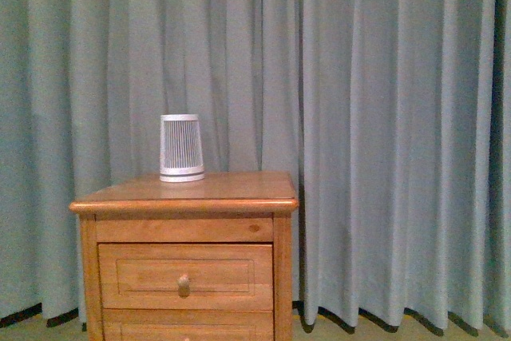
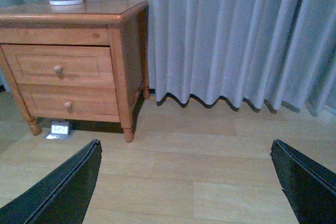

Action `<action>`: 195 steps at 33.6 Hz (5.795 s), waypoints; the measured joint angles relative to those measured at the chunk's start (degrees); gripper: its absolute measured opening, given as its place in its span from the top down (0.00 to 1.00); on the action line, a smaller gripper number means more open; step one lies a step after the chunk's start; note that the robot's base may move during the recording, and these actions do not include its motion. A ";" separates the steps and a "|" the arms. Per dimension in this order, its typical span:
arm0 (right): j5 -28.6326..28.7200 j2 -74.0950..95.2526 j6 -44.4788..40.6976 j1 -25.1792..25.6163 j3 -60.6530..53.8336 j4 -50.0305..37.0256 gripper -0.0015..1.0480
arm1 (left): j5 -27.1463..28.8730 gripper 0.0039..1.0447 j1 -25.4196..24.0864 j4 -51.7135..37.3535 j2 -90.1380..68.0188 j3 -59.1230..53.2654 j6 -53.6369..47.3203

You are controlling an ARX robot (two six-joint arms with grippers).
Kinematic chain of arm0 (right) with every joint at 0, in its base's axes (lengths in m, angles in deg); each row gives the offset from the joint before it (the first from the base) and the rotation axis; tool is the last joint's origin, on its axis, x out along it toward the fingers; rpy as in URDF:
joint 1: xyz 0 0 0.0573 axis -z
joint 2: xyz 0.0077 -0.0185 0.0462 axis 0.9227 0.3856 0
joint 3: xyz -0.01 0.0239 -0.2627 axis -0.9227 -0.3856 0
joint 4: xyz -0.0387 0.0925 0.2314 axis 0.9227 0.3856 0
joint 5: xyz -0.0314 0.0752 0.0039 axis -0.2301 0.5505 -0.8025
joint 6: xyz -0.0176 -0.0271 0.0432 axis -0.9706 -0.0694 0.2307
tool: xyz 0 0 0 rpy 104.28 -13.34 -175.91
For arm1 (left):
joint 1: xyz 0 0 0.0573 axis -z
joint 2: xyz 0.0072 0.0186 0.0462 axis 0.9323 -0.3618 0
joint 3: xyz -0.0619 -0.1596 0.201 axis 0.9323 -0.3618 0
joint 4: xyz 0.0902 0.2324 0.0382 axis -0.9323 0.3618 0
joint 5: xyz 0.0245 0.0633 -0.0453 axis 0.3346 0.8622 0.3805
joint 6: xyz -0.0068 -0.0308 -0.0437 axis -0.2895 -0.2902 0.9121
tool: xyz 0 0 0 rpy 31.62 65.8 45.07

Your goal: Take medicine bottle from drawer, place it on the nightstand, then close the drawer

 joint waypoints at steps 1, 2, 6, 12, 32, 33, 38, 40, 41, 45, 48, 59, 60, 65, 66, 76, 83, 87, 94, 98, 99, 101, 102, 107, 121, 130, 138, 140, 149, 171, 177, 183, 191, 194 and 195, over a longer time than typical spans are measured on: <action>0.00 0.00 0.00 0.00 0.00 0.02 0.07 | 0.02 0.06 0.00 0.00 -0.02 0.00 0.00; 0.00 0.00 0.00 0.00 0.00 0.02 0.07 | 0.00 0.06 0.00 0.00 0.00 0.00 0.00; 0.00 0.00 0.00 0.00 0.00 0.02 0.07 | 0.00 0.06 0.00 0.00 0.00 0.00 0.00; 0.00 0.00 0.00 0.00 0.00 0.02 0.07 | 0.00 0.06 0.00 0.00 0.00 0.00 0.00; 0.02 0.00 0.00 0.00 0.00 0.02 0.07 | -11.65 0.06 -3.43 -5.40 -22.40 3.50 2.36; 0.02 0.00 0.00 0.00 0.00 0.02 0.07 | -11.10 0.06 -3.41 -9.86 -26.53 3.69 2.14; 0.02 0.00 0.00 0.00 0.00 0.02 0.07 | -8.26 0.06 -2.21 -28.37 -45.90 7.23 1.62; 0.02 0.00 0.00 0.00 0.00 0.02 0.07 | -6.86 0.06 -1.16 -34.53 -53.77 9.88 1.55; 0.02 0.00 0.00 0.00 0.00 0.02 0.07 | -6.10 0.06 -0.46 -37.40 -58.18 11.63 1.53; 0.02 0.00 0.00 0.00 0.00 0.02 0.07 | -2.21 0.06 2.86 -44.81 -75.89 20.37 1.31; 0.02 0.00 0.00 0.00 0.00 0.02 0.07 | -0.09 0.06 4.50 -46.31 -84.02 25.64 1.07; 0.02 0.00 0.00 0.00 0.00 0.02 0.07 | 2.78 0.06 9.01 -52.96 -103.62 41.09 -0.98; 0.02 0.00 0.00 0.00 0.00 0.02 0.07 | 2.84 0.06 9.22 -53.51 -104.83 41.99 -1.05; 0.02 0.00 0.00 0.00 0.00 0.02 0.07 | 1.84 0.06 11.02 -56.17 -114.68 49.59 -1.53; 0.02 0.00 0.00 0.00 0.00 0.02 0.07 | 1.66 0.06 11.30 -56.19 -116.17 50.86 -1.53; 0.02 0.00 0.00 0.00 0.00 0.02 0.07 | 2.32 0.06 12.61 -57.33 -130.62 65.22 -1.46; 0.02 0.00 0.00 0.00 0.00 0.02 0.07 | 3.45 0.06 11.98 -54.86 -138.73 72.39 -3.58; 0.02 0.00 0.00 0.00 0.00 0.02 0.07 | 4.59 0.06 11.17 -52.81 -141.98 76.37 -4.11; 0.02 0.00 0.00 0.00 0.00 0.02 0.07 | 4.74 0.06 9.55 -49.96 -145.02 82.79 -4.26; 0.02 0.00 0.00 0.00 0.00 0.02 0.07 | 4.26 0.06 9.27 -48.48 -145.92 84.54 -4.94; 0.02 0.00 0.00 0.00 0.00 0.02 0.07 | 4.15 0.06 9.22 -48.24 -146.20 85.00 -5.16; 0.02 0.00 0.00 0.00 0.00 0.02 0.07 | 4.09 0.06 9.20 -47.80 -146.81 85.59 -5.16; 0.02 0.00 0.00 0.00 0.00 0.02 0.07 | 4.09 0.06 9.16 -47.52 -147.16 86.01 -5.16; 0.02 0.00 0.00 0.00 0.00 0.02 0.07 | 4.13 0.06 9.11 -46.95 -148.08 86.99 -5.14; 0.02 0.00 0.00 0.00 0.00 0.02 0.07 | 4.13 0.66 8.83 -46.29 -148.23 87.62 -5.11; 0.02 0.00 0.00 0.00 0.00 0.02 0.07 | 4.11 0.76 8.96 -46.80 -148.23 87.47 -5.14; 0.02 0.00 0.00 0.00 0.00 0.02 0.07 | 3.82 0.76 8.98 -50.36 -146.92 83.25 -5.11; 0.02 0.00 0.00 0.00 0.00 0.02 0.07 | 4.13 0.76 9.05 -51.67 -145.79 80.54 -5.22; 0.02 0.00 0.00 0.00 0.00 0.02 0.07 | 3.65 0.76 9.07 -57.75 -139.91 67.38 -5.22; 0.02 0.00 0.00 0.00 0.00 0.02 0.07 | 4.63 0.60 11.82 -66.16 -127.29 38.07 -5.49; 0.02 0.00 0.00 0.00 0.00 0.02 0.07 | 4.46 0.34 12.39 -61.16 -124.78 35.60 -5.05; 0.02 0.00 0.00 0.00 0.00 0.02 0.07 | 4.55 0.09 11.23 -57.18 -117.26 33.31 -3.80; 0.02 0.00 0.00 0.00 0.00 0.02 0.07 | 4.07 0.06 9.42 -49.31 -100.65 30.49 -3.85; 0.02 0.00 0.00 0.00 0.00 0.02 0.07 | 3.13 0.06 9.42 -44.46 -91.69 29.53 -3.91; 0.02 0.00 0.00 0.00 0.00 0.02 0.07 | 2.51 0.06 9.51 -41.94 -87.69 29.29 -3.69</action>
